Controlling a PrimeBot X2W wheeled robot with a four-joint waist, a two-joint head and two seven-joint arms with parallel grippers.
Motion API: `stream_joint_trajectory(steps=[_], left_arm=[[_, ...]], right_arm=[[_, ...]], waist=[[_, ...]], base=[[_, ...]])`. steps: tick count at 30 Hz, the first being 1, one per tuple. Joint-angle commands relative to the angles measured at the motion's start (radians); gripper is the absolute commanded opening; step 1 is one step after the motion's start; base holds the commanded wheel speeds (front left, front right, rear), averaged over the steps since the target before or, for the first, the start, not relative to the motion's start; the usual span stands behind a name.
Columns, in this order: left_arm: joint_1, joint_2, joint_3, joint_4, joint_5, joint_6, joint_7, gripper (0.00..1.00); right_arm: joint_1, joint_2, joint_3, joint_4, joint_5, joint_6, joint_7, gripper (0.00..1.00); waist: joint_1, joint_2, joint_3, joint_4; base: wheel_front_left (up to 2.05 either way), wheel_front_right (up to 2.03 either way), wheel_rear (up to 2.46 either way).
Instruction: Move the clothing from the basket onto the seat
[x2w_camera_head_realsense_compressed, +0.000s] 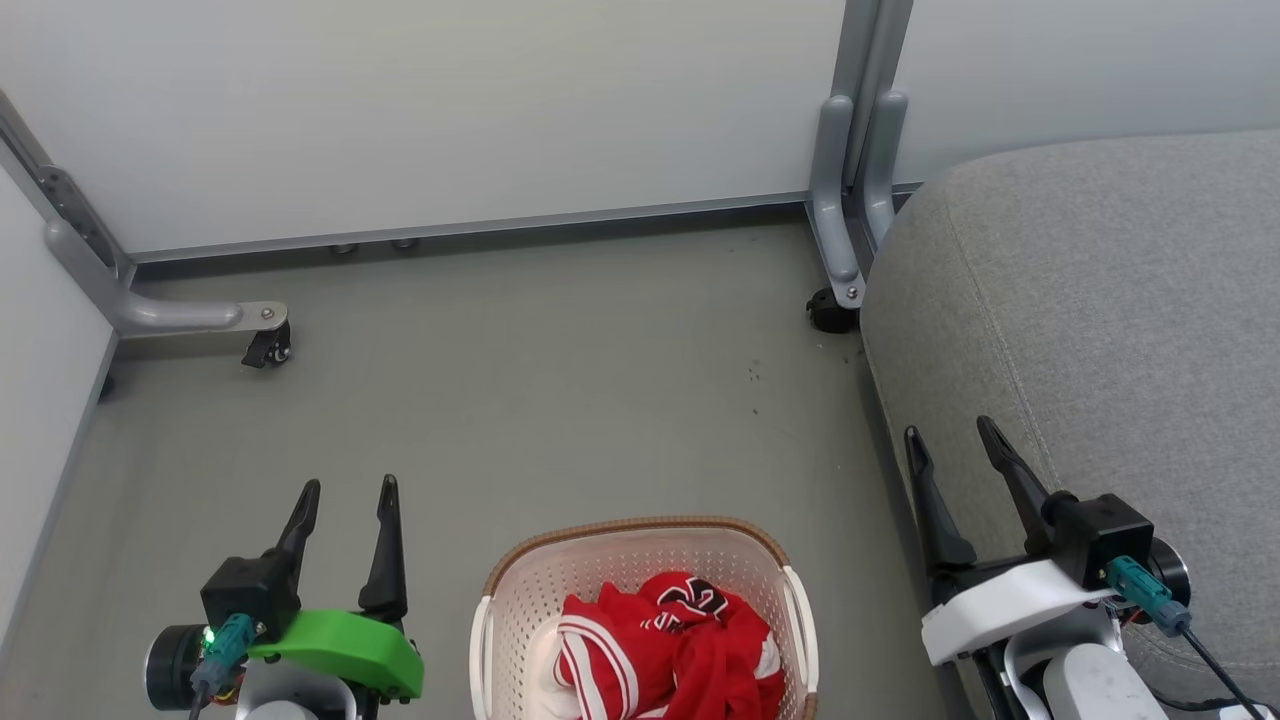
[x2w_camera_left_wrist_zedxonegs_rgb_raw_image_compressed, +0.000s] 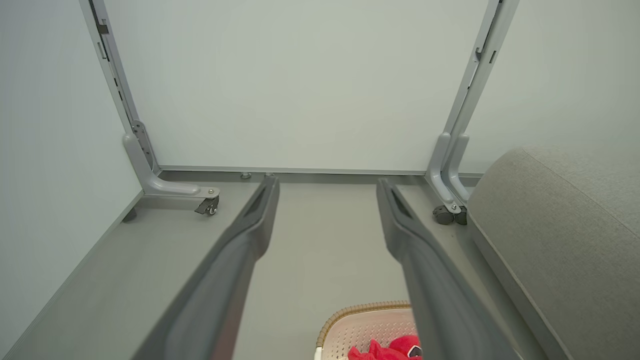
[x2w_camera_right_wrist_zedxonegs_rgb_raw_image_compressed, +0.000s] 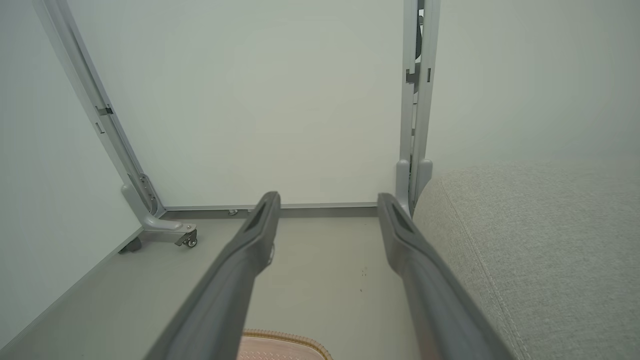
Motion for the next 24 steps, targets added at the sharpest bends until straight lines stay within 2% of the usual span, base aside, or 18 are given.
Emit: stream_joint_trajectory(steps=[1,10,19,24], left_arm=[[-0.016,0.001,0.001,0.004,0.015,0.003,-0.007,1.0],[-0.018,0.002,-0.009,0.013,0.062,0.015,-0.024,1.0],[-0.018,0.001,-0.008,0.014,0.05,0.025,-0.021,1.0],[-0.042,0.001,-0.025,0.022,0.077,0.031,-0.021,1.0]], right_arm=[[0.006,-0.002,0.003,-0.001,-0.021,0.0,-0.008,1.0],[0.007,0.0,0.007,-0.001,-0.072,0.0,-0.023,1.0],[0.0,0.002,0.006,-0.004,-0.048,0.0,-0.022,1.0],[-0.025,0.003,0.004,-0.016,-0.047,0.0,-0.022,1.0]], waist=[[-0.0001,0.0,0.0,0.0],[-0.0001,0.0,0.002,-0.002],[-0.0001,0.0,0.013,-0.014],[-0.0001,0.0,0.049,-0.03]], base=[[0.0,0.0,0.0],[0.0,0.0,0.0],[0.0,0.0,0.0],[0.0,0.0,0.0]])
